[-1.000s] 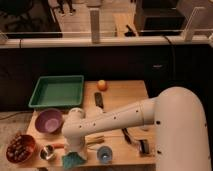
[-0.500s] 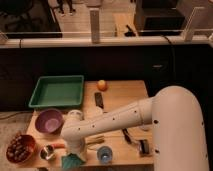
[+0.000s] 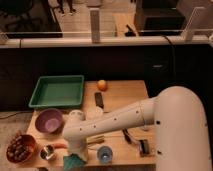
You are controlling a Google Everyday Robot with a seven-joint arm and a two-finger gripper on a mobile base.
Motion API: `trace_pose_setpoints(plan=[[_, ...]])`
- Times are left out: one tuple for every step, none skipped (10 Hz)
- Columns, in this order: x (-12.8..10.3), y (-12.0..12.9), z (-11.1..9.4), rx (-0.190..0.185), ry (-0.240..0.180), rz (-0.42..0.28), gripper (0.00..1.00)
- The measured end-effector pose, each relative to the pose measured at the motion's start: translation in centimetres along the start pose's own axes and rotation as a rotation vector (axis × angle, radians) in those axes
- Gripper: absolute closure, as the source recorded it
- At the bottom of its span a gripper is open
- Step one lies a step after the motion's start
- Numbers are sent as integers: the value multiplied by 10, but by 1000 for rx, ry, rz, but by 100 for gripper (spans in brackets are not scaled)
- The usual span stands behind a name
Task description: Place sponge in red bowl
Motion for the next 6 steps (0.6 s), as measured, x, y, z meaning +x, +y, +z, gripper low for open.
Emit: trace_pose_setpoints(plan=[[3, 10, -13, 16, 8, 13, 68], [8, 19, -30, 33, 21, 24, 68], [10, 22, -47, 46, 36, 28, 68], [13, 24, -61, 53, 55, 30, 68], [14, 21, -73, 63, 69, 27, 68], [17, 19, -81, 70, 78, 23, 68]])
